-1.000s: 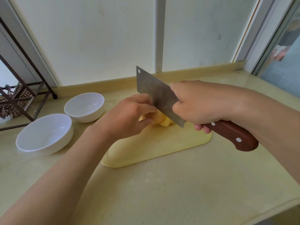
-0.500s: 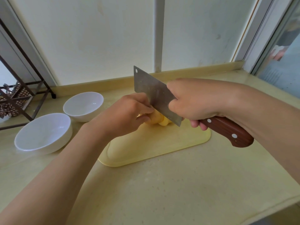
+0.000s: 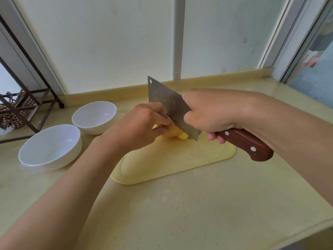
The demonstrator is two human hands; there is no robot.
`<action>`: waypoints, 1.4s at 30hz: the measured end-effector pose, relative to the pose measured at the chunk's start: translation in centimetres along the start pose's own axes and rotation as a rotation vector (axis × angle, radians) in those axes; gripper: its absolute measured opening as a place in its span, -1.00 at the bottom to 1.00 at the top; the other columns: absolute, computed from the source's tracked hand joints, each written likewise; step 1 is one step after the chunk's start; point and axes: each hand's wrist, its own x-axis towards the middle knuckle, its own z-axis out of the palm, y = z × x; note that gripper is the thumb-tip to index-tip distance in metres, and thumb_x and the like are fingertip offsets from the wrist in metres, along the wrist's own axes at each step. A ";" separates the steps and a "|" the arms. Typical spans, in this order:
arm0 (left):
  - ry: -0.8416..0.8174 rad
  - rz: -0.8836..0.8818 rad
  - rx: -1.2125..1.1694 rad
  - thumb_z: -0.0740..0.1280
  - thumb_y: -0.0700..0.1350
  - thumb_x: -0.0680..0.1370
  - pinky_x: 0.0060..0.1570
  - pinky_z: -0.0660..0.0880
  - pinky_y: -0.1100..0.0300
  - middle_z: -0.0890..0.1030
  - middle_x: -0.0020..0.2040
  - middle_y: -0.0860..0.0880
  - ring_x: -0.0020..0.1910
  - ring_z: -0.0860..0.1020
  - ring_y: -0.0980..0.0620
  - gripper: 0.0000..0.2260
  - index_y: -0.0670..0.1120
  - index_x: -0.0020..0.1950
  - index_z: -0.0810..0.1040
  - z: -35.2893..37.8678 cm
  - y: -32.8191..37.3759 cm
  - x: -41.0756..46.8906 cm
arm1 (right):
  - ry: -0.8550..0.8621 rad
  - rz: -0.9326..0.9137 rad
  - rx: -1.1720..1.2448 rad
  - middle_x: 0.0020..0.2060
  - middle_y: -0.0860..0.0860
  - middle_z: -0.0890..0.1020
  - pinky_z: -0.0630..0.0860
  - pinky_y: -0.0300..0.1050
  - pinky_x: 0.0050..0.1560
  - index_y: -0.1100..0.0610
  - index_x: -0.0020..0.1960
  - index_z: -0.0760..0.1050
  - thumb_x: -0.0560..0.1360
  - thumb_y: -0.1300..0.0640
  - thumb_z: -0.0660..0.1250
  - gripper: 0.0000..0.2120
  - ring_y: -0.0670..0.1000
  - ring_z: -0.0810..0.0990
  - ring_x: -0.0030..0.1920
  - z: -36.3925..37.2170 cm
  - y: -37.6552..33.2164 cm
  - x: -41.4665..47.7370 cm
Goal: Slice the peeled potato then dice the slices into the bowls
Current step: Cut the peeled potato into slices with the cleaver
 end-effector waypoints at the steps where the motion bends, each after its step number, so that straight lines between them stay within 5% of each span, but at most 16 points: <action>1: 0.001 -0.004 -0.001 0.54 -0.29 0.38 -0.21 0.57 0.00 0.62 -0.15 -0.05 -0.20 0.60 -0.02 -0.79 -0.15 0.00 0.73 0.0 -0.1 0.0 | -0.001 0.000 0.001 -0.52 0.12 0.57 0.40 -0.25 -0.57 0.28 0.00 0.40 0.60 0.26 0.09 -0.87 0.10 0.51 -0.58 0.1 0.0 0.1; 11: 0.003 -0.029 -0.012 0.56 -0.29 0.36 -0.22 0.55 0.03 0.61 -0.18 -0.03 -0.22 0.56 0.06 -0.80 -0.13 -0.04 0.74 0.1 -0.3 -0.4 | -0.017 0.012 0.064 -0.43 0.14 0.59 0.39 -0.27 -0.56 0.17 -0.04 0.30 0.61 0.24 0.09 -0.93 0.06 0.48 -0.60 2.1 0.1 1.1; 17: 0.028 -0.016 0.009 0.55 -0.31 0.37 -0.23 0.50 0.11 0.62 -0.18 0.00 -0.22 0.52 0.13 -0.82 -0.13 -0.07 0.74 0.4 -0.3 -0.6 | -0.080 0.038 0.099 -0.32 0.21 0.64 0.50 -0.15 -0.50 0.23 0.19 0.36 0.64 0.24 0.08 -0.83 0.10 0.52 -0.56 4.5 0.4 2.3; 23: 0.021 -0.006 -0.003 0.44 -0.22 0.42 -0.22 0.48 0.09 0.62 -0.19 -0.04 -0.21 0.55 0.06 -0.88 -0.15 -0.08 0.73 0.7 -0.3 -0.5 | -0.082 0.060 0.192 -0.10 0.29 0.69 0.49 -0.15 -0.51 0.23 0.22 0.36 0.63 0.23 0.09 -0.80 0.15 0.56 -0.43 5.1 1.1 2.5; 33: -0.021 0.002 -0.008 0.41 -0.19 0.41 -0.24 0.46 0.16 0.61 -0.19 -0.05 -0.23 0.57 0.04 -0.86 -0.13 -0.09 0.73 0.3 -0.1 -0.5 | 0.042 0.017 0.177 -0.35 0.19 0.69 0.48 -0.17 -0.53 0.26 0.06 0.43 0.56 0.25 0.13 -0.85 0.08 0.56 -0.57 2.0 1.4 1.1; 42: -0.031 0.014 0.014 0.42 -0.19 0.40 -0.18 0.45 0.30 0.63 -0.15 -0.01 -0.19 0.56 0.08 -0.84 -0.11 -0.05 0.73 0.0 -0.1 -0.6 | 0.080 -0.002 0.149 -0.36 0.20 0.69 0.43 -0.21 -0.58 0.36 0.10 0.46 0.57 0.26 0.14 -0.78 0.11 0.57 -0.55 0.7 0.9 0.2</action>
